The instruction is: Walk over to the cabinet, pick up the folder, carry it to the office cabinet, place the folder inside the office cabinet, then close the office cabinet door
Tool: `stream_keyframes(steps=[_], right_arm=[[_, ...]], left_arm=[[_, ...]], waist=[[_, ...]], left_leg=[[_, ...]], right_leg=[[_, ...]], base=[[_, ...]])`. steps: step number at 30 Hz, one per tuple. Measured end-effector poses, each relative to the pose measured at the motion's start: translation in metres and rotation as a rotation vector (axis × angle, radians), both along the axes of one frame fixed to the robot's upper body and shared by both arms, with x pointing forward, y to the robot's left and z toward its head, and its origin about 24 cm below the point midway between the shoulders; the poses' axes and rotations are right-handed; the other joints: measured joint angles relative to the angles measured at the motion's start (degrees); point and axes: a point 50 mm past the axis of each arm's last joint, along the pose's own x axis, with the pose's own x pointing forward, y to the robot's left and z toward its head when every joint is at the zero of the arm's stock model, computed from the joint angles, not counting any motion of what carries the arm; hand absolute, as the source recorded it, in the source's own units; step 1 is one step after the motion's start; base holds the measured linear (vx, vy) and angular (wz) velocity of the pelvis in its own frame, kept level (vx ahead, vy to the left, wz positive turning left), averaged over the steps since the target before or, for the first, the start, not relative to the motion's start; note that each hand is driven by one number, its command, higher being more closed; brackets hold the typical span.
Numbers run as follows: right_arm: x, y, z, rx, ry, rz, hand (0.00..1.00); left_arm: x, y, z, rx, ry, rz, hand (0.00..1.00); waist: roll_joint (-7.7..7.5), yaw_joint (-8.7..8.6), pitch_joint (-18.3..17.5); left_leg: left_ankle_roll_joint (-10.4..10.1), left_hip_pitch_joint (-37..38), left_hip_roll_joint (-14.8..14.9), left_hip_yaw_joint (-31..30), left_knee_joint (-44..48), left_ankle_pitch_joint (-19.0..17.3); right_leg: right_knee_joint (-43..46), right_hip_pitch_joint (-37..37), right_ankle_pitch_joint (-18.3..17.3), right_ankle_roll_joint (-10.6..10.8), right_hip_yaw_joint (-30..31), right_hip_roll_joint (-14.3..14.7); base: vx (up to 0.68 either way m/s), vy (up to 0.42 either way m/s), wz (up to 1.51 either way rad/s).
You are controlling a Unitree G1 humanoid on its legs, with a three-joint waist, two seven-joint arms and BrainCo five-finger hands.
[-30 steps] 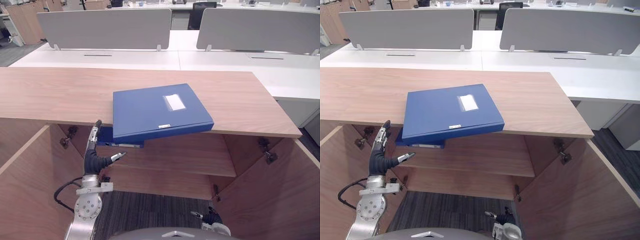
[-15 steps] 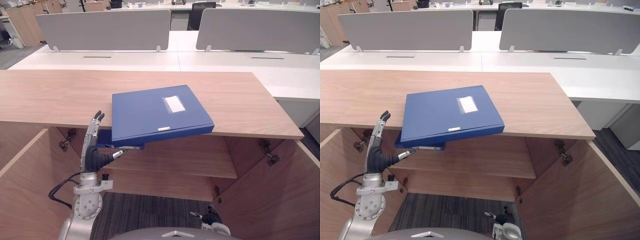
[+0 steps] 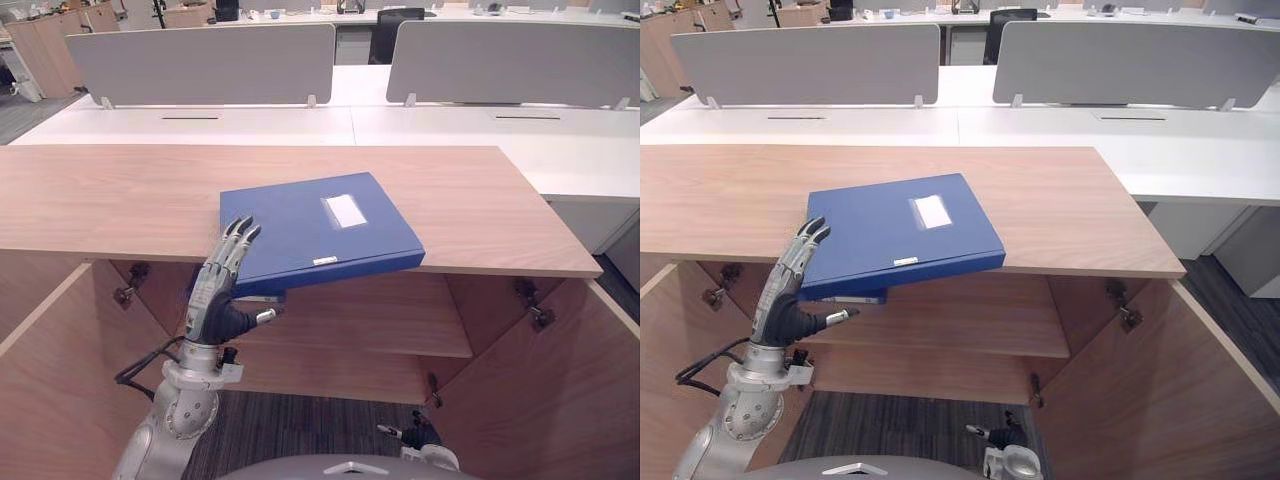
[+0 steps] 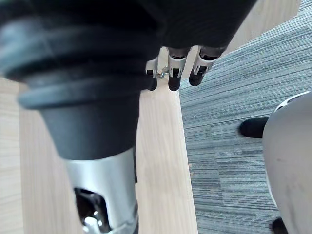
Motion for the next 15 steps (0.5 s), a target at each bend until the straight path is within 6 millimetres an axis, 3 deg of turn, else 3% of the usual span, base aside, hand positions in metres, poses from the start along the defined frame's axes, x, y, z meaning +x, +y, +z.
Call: stream_keyframes(steps=[15], right_arm=[[-0.0025,-0.0031,-0.0003,0.042,-0.007,-0.041,0.0]], left_arm=[[0.0012,-0.0014,-0.005,0.144,0.004,0.042,0.0]], waist=[[0.27,-0.6,-0.4]], left_leg=[[-0.1,0.0,0.2,1.3,-0.1,-0.2]], right_leg=[[-0.7,-0.1,0.2,-0.3,1.2,0.3]], base=[[-0.02,-0.003,-0.04]])
